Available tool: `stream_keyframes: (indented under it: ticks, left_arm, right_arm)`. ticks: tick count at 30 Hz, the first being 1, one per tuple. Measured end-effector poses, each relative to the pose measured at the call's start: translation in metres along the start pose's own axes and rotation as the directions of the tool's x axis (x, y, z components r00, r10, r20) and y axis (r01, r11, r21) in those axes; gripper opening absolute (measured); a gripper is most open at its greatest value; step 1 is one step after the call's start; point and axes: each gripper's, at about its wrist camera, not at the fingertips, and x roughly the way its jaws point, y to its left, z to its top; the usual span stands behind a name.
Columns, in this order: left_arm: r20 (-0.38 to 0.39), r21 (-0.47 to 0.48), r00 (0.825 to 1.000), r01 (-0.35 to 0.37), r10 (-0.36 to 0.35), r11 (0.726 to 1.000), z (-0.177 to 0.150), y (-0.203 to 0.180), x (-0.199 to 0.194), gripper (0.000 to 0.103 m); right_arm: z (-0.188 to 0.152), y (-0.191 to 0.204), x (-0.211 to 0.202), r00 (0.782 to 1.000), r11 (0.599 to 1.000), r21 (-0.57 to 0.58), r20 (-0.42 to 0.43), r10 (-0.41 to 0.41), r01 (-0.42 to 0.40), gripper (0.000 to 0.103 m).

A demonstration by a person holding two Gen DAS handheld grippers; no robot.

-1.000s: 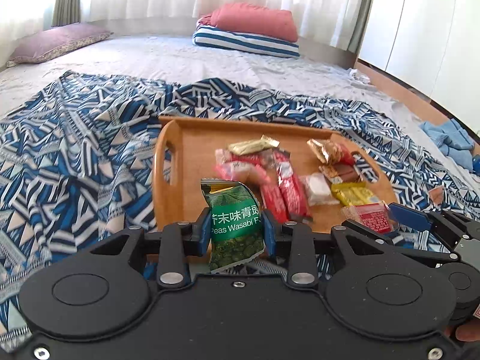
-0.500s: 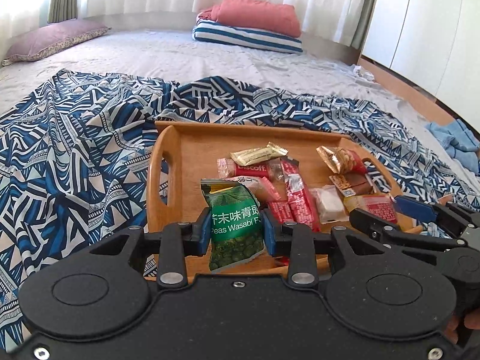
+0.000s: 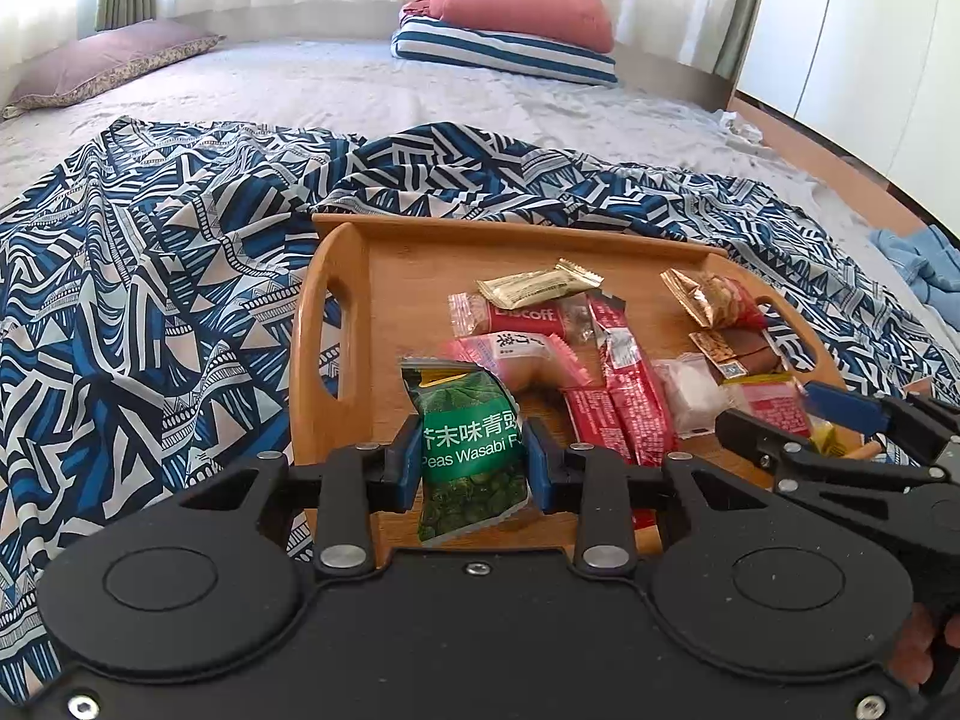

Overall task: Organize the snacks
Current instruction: 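Carry both packets onto the wooden tray and open both tools to release them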

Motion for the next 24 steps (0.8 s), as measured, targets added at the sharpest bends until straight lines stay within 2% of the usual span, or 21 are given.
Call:
stream_keyframes:
  ticks: [5,11,18,24]
  left_arm:
    - [0.003,-0.003,1.0,-0.001,0.001,1.0,0.006,0.004,0.006,0.032]
    - [-0.003,0.004,1.0,-0.001,0.001,1.0,0.035,0.009,0.02,0.032]
    - [-0.052,-0.067,0.999,0.01,-0.013,0.998,0.06,0.015,0.051,0.032]
    - [-0.08,-0.1,0.997,-0.009,0.0,0.995,0.072,0.017,0.077,0.033]
  right_arm:
    - [0.01,0.001,0.012,1.0,0.999,-0.034,-0.001,-0.007,0.007,0.068]
    - [0.031,-0.002,0.028,1.0,0.995,-0.102,0.002,0.003,-0.003,0.068]
    - [0.072,-0.02,0.064,0.996,0.998,-0.005,-0.07,0.06,-0.061,0.069]
    - [0.099,-0.033,0.1,0.989,0.995,0.077,-0.134,0.067,-0.057,0.069]
